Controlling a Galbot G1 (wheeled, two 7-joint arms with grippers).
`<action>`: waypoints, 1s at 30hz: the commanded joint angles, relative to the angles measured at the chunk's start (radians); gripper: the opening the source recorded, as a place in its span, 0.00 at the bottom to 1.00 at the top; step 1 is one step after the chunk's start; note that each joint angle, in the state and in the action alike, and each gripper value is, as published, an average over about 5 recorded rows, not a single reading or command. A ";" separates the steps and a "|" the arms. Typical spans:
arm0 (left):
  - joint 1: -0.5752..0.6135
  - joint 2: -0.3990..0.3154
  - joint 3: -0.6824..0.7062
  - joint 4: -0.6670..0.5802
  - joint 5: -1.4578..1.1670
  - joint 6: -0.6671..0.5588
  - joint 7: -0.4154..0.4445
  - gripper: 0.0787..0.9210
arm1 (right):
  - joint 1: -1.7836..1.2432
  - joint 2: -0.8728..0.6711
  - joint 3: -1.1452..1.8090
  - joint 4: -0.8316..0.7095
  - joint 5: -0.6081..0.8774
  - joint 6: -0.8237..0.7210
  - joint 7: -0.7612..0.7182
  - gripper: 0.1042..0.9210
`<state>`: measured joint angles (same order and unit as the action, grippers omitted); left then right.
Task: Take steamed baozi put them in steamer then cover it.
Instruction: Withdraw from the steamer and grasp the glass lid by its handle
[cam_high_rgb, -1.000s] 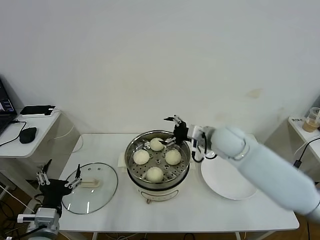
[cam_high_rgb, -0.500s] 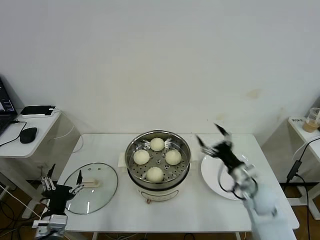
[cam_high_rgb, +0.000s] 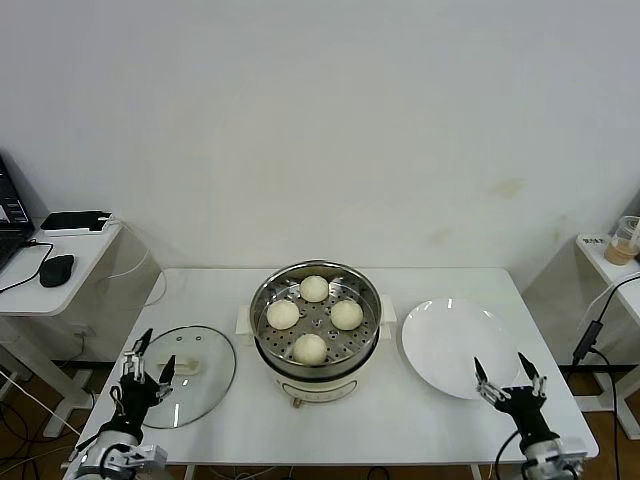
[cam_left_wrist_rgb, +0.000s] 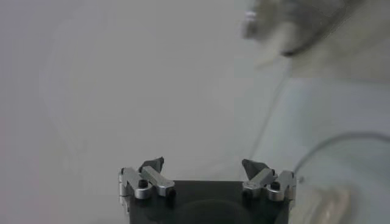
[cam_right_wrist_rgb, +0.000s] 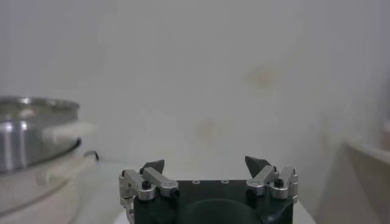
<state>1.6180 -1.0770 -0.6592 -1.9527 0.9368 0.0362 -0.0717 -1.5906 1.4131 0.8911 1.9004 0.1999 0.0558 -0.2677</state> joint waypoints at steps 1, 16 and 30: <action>0.016 0.069 0.022 0.059 0.375 -0.027 0.061 0.88 | -0.086 0.052 0.056 0.038 -0.036 -0.021 0.024 0.88; -0.146 0.058 0.098 0.261 0.406 -0.023 0.061 0.88 | -0.117 0.074 0.025 0.083 -0.061 -0.020 0.027 0.88; -0.308 0.053 0.145 0.388 0.405 -0.022 0.057 0.88 | -0.128 0.086 0.019 0.083 -0.079 -0.011 0.026 0.88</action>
<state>1.4268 -1.0307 -0.5370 -1.6609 1.3189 0.0156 -0.0177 -1.7101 1.4938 0.9100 1.9799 0.1267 0.0449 -0.2432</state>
